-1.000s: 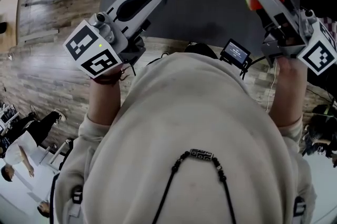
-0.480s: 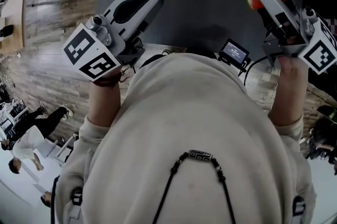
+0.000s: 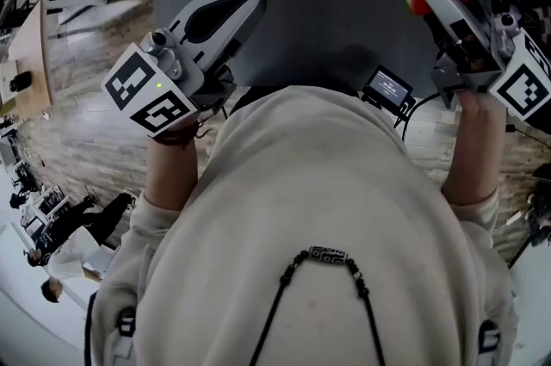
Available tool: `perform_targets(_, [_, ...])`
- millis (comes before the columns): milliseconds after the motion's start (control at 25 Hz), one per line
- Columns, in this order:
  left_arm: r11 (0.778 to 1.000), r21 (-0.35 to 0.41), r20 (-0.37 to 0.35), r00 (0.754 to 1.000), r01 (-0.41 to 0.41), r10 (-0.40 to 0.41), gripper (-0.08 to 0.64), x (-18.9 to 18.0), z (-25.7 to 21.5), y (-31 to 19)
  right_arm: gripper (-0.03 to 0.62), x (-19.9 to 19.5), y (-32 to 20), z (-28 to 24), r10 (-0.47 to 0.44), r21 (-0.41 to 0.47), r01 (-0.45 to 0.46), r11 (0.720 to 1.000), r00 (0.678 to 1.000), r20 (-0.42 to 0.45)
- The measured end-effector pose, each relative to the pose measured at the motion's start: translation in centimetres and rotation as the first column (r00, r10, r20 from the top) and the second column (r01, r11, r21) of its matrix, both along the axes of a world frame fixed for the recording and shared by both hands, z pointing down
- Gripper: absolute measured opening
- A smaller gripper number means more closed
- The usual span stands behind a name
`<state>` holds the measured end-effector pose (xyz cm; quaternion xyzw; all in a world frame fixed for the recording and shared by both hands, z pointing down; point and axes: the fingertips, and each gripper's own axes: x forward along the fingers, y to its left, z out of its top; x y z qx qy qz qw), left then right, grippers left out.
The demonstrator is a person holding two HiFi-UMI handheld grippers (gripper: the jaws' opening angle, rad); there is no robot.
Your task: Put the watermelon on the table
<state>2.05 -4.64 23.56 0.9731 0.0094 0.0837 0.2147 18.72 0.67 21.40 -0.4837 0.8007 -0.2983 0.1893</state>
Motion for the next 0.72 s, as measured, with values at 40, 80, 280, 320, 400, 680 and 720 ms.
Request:
perform_targets(40, [1.0,-0.002,0.001,1.0,-0.015,0.015,0.006,0.2,0.2,-0.1,0.206,0.2,0.1,0.1,0.015,0.0,-0.015,1.0,1.0,-0.005])
perform_targets(80, [1.0,-0.001,0.0,1.0,-0.03,0.03,0.006,0.5,0.2,-0.2,0.206,0.4,0.1,0.0,0.03,0.002,-0.03,1.0,1.0,-0.009])
perform_targets(280, [0.995,0.019,-0.018,0.995,-0.093,0.093,0.006,1.6,0.5,-2.3,0.206,1.1,-0.7,0.1,0.088,0.016,-0.087,0.996,0.996,-0.023])
perform_targets(320, [0.995,0.022,-0.019,0.995,-0.102,0.103,0.006,1.9,0.8,-2.8,0.206,1.2,-1.1,0.3,0.096,0.016,-0.096,0.995,0.995,-0.024])
perform_targets(400, [0.992,0.022,-0.022,0.992,-0.126,0.127,0.006,2.5,1.0,-2.7,0.206,1.6,-0.9,0.3,0.114,0.017,-0.114,0.993,0.993,-0.03])
perform_targets(680, [0.988,-0.007,-0.035,0.988,-0.153,0.152,0.006,4.1,0.0,-0.1,0.206,2.1,1.1,-1.3,0.118,-0.011,-0.119,0.993,0.991,-0.058])
perform_targets(720, [0.989,-0.013,-0.038,0.988,-0.15,0.149,0.006,4.0,-0.1,-0.2,0.206,1.8,0.8,-1.4,0.111,-0.019,-0.112,0.993,0.992,-0.063])
